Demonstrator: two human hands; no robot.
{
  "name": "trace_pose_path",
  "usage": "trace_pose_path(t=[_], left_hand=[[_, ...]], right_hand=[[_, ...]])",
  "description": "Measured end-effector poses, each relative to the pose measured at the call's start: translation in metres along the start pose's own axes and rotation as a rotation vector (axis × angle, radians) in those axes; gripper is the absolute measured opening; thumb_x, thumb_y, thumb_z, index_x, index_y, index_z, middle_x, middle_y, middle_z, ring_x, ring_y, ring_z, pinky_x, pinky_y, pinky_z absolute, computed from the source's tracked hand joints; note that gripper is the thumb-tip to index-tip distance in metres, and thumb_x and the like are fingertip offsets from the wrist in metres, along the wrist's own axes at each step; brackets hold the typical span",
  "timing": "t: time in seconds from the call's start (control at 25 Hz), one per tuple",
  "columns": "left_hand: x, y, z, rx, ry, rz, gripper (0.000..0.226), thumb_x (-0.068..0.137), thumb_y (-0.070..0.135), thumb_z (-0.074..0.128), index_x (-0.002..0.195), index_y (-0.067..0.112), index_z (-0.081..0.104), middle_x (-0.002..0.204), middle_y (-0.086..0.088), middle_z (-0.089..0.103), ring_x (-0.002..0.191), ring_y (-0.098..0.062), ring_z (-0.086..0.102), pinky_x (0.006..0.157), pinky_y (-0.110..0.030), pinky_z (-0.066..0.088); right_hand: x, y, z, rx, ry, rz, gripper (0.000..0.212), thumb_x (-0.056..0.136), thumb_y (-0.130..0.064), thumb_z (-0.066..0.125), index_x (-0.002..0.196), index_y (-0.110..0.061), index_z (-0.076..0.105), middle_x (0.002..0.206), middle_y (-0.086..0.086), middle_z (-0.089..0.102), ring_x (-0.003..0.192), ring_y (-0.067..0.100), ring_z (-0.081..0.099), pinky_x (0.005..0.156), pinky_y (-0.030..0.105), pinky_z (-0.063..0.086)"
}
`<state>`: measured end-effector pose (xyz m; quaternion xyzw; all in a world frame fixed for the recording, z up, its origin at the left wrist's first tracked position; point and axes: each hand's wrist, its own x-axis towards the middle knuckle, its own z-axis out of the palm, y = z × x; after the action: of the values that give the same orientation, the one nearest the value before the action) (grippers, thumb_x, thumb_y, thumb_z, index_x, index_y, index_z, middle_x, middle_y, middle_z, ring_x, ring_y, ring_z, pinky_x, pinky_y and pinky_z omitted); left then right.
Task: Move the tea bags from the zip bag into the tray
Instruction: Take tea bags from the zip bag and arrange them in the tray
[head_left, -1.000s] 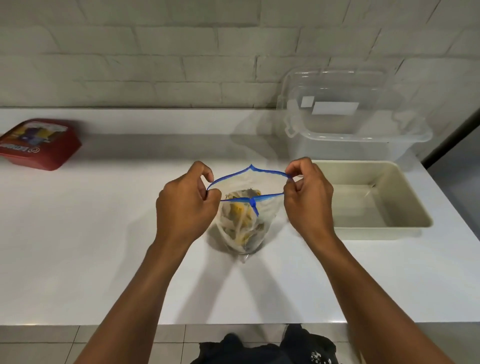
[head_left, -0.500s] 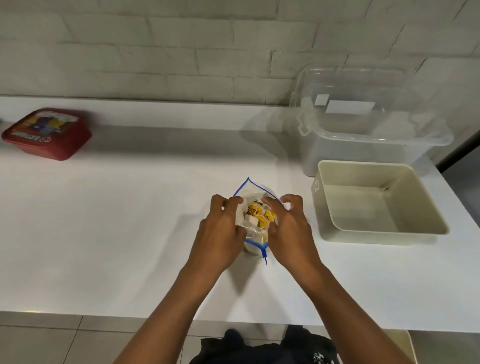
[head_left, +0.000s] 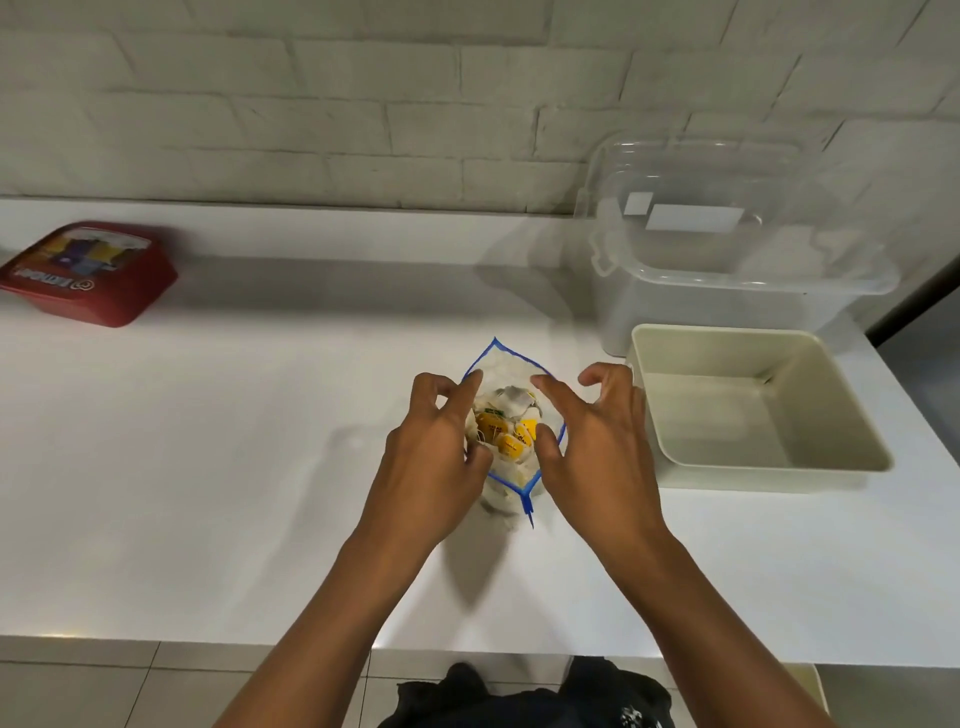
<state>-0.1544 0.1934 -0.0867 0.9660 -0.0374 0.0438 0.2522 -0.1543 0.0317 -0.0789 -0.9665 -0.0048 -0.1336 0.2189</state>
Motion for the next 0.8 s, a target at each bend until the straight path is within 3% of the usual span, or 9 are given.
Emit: trace_pose_path(t=[0.08,0.12,0.28,0.44,0.64,0.8], left_hand=[[-0.001,0.002,0.004,-0.01,-0.009,0.004,0.067,0.089,0.023,0.061,0.15,0.03,0.033,0.136,0.005,0.033,0.076,-0.015,0.061,0.07,-0.018,0.039],[-0.001,0.003,0.005,-0.016,-0.015,0.003,0.068,0.089,0.023,0.062,0.15,0.03,0.032,0.136,0.005,0.033,0.078,-0.016,0.062,0.071,-0.018,0.039],[0.0,0.005,0.009,-0.025,-0.016,-0.002,0.07,0.09,0.025,0.063,0.151,0.028,0.031,0.137,0.006,0.034,0.078,-0.015,0.063,0.071,-0.021,0.038],[0.002,0.006,0.01,-0.002,-0.025,-0.005,0.063,0.09,0.023,0.06,0.148,0.029,0.035,0.138,0.005,0.032,0.078,-0.017,0.062,0.07,-0.02,0.039],[0.004,0.004,0.01,0.018,-0.025,-0.041,0.053,0.09,0.022,0.059,0.139,0.029,0.043,0.136,0.004,0.033,0.078,-0.02,0.061,0.069,-0.023,0.044],[0.003,0.008,0.009,0.09,0.01,-0.052,0.048,0.089,0.025,0.062,0.135,0.03,0.049,0.131,0.005,0.032,0.076,-0.014,0.046,0.064,-0.023,0.037]], right_hand=[[-0.006,-0.011,-0.002,0.187,0.173,-0.116,0.035,0.085,-0.006,0.063,0.113,-0.025,0.07,0.118,0.004,0.046,0.1,0.022,0.049,0.08,0.027,0.046],[-0.006,-0.014,-0.001,0.26,0.157,-0.159,0.032,0.084,-0.003,0.059,0.107,-0.021,0.072,0.113,0.003,0.05,0.095,0.019,0.052,0.078,0.024,0.045],[0.018,-0.018,0.013,0.063,-0.298,-0.23,0.032,0.084,-0.004,0.052,0.111,-0.014,0.066,0.103,0.005,0.063,0.093,0.026,0.062,0.077,0.032,0.05],[0.046,-0.019,0.036,-0.087,-0.412,-0.139,0.032,0.091,-0.007,0.056,0.123,-0.012,0.059,0.114,0.009,0.062,0.101,0.027,0.061,0.078,0.029,0.047],[0.055,-0.006,0.057,-0.18,-0.384,-0.102,0.017,0.092,-0.009,0.059,0.106,-0.014,0.068,0.101,0.009,0.067,0.084,0.024,0.064,0.074,0.03,0.053],[0.055,0.0,0.054,-0.13,-0.362,-0.104,0.012,0.094,-0.011,0.057,0.097,-0.015,0.068,0.09,0.008,0.066,0.077,0.024,0.063,0.072,0.033,0.057]])
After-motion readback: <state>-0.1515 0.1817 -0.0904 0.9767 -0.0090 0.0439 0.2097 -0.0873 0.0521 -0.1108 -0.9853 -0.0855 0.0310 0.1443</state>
